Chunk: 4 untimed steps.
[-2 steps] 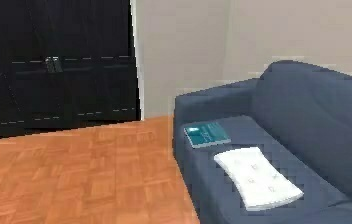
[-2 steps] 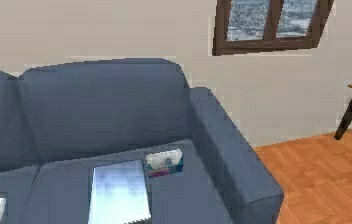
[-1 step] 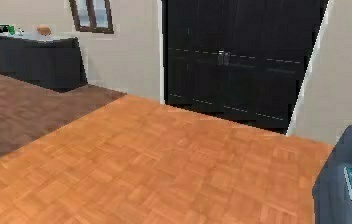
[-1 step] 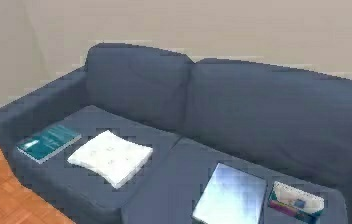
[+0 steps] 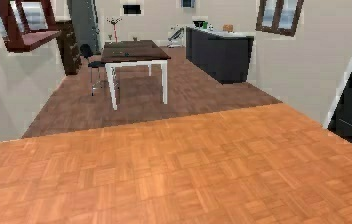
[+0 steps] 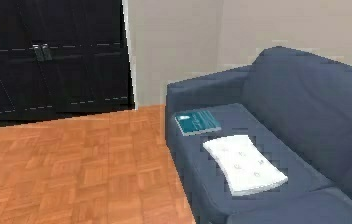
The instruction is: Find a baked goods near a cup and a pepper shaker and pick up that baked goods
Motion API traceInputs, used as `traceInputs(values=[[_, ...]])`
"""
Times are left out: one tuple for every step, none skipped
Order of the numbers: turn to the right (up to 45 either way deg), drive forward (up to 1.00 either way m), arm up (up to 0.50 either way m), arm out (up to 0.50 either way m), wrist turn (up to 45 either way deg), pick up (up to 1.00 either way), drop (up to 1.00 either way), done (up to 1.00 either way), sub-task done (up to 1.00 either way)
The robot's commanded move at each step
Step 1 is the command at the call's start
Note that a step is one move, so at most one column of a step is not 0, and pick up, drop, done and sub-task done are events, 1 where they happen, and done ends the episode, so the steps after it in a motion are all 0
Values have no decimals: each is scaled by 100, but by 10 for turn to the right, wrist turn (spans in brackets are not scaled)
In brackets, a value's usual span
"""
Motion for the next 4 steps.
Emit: traceInputs(values=[[-150,0,0,0,0,0,0,0,0],[0,15,0,0,0,0,0,0,0],[240,0,0,0,0,0,0,0,0],[0,100,0,0,0,0,0,0,0]])
